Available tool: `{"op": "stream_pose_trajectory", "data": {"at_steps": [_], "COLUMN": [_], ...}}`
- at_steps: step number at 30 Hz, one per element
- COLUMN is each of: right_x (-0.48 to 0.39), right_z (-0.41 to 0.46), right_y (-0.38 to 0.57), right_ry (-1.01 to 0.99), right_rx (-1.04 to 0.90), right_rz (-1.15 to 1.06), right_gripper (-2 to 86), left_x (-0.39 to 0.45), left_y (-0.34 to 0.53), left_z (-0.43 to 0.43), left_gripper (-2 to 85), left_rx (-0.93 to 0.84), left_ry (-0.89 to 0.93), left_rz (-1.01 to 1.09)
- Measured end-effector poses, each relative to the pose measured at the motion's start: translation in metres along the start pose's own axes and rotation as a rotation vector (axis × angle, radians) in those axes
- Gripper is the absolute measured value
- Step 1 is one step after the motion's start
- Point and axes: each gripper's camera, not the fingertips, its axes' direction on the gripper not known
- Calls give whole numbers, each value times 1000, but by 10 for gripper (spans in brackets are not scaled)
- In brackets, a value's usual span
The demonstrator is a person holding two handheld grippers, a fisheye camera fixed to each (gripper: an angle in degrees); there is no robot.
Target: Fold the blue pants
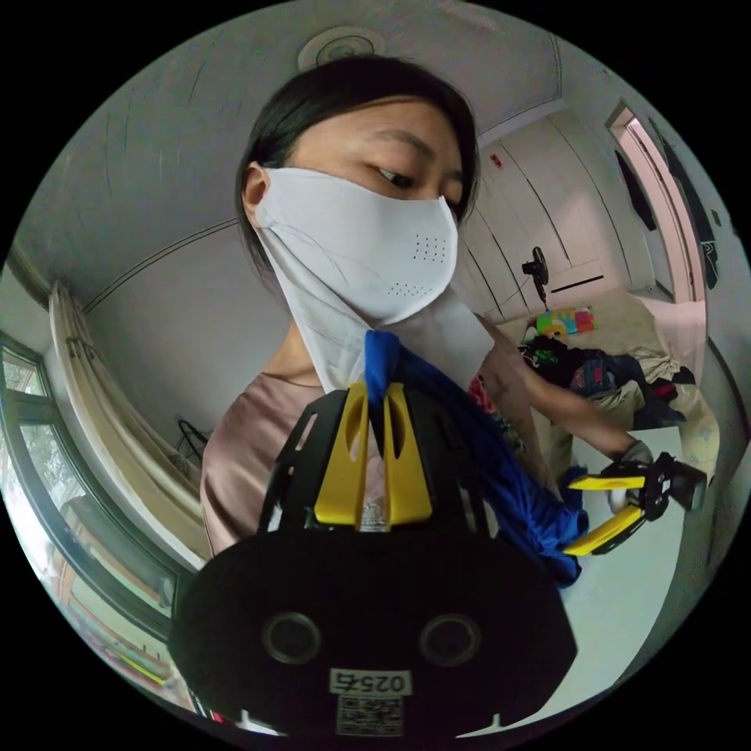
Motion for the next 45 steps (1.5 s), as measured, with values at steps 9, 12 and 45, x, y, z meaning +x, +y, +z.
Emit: {"op": "stream_pose_trajectory", "data": {"at_steps": [9,12,45], "right_x": [3,4,201], "right_z": [-2,0,-68], "right_y": [-8,-12,-320], "right_ry": [-60,-89,709], "right_rx": [46,59,434], "right_rz": [18,6,-104], "right_gripper": [2,2,-3], "left_x": [-5,-2,567], "left_y": [-14,-19,158], "left_z": [40,46,148], "left_gripper": [113,74,-16], "left_rx": [-103,-106,880], "left_ry": [121,147,-1500], "left_rz": [-89,-64,898]}}
